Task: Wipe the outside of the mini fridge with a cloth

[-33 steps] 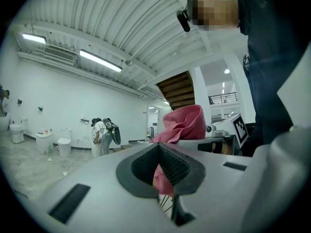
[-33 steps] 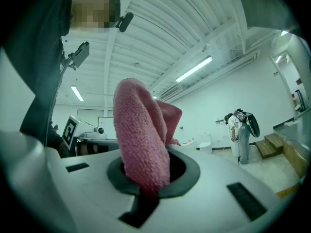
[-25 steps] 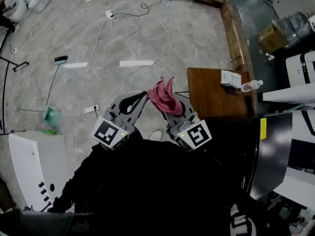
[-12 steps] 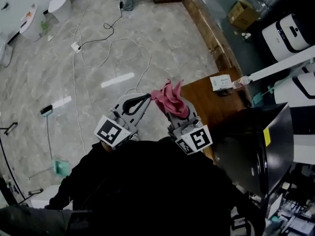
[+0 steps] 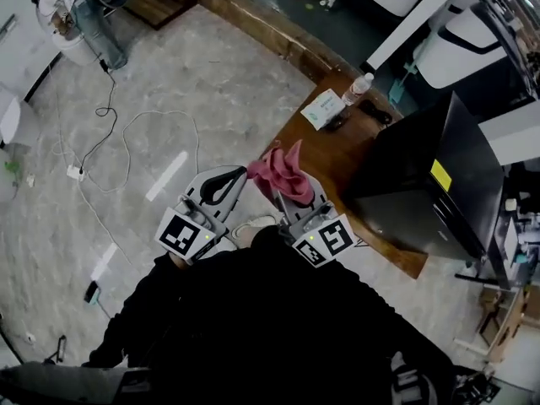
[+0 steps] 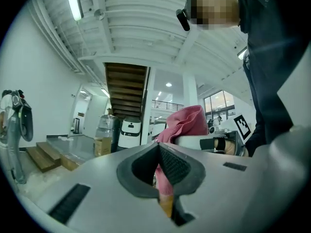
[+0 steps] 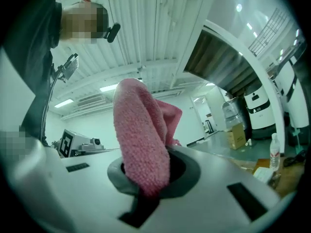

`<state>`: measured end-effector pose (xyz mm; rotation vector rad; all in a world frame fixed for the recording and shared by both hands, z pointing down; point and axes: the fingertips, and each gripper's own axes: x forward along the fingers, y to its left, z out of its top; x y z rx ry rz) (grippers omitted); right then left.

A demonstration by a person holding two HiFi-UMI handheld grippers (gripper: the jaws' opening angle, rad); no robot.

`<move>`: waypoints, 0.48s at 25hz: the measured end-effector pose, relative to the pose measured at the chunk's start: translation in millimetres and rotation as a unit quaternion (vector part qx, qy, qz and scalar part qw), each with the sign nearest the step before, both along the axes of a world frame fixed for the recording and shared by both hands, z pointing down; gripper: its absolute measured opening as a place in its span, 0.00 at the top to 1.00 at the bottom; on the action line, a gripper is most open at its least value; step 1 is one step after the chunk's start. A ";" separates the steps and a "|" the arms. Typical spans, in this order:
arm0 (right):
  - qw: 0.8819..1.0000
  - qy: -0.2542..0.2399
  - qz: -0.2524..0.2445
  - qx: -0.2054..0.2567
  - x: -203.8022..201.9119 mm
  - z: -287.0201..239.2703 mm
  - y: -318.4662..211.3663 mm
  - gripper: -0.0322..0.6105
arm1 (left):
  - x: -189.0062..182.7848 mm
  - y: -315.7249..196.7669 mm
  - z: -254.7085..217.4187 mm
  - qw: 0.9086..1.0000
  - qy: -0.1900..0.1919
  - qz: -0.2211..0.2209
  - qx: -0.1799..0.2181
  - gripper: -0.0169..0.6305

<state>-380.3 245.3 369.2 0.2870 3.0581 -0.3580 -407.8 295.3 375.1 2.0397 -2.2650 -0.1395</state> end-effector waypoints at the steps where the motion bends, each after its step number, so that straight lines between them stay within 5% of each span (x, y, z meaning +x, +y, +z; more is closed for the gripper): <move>1: 1.000 -0.002 0.015 -0.006 -2.5 0.6 -15.9 0.90 | -3.8 -17.6 -0.5 1.000 -0.002 0.014 -0.002 0.96; 6: 0.995 -0.016 0.081 -0.059 -8.2 -0.9 -111.6 0.90 | -10.9 -112.0 -7.3 0.996 -0.022 0.082 -0.014 0.96; 9: 0.980 -0.032 0.143 -0.132 -10.3 0.4 -173.4 0.90 | -16.8 -163.0 -10.9 0.991 -0.032 0.126 -0.020 0.96; 12: 0.965 -0.048 0.203 -0.158 -2.4 2.2 -225.1 0.90 | -17.6 -210.9 -15.4 0.985 -0.043 0.168 -0.005 0.96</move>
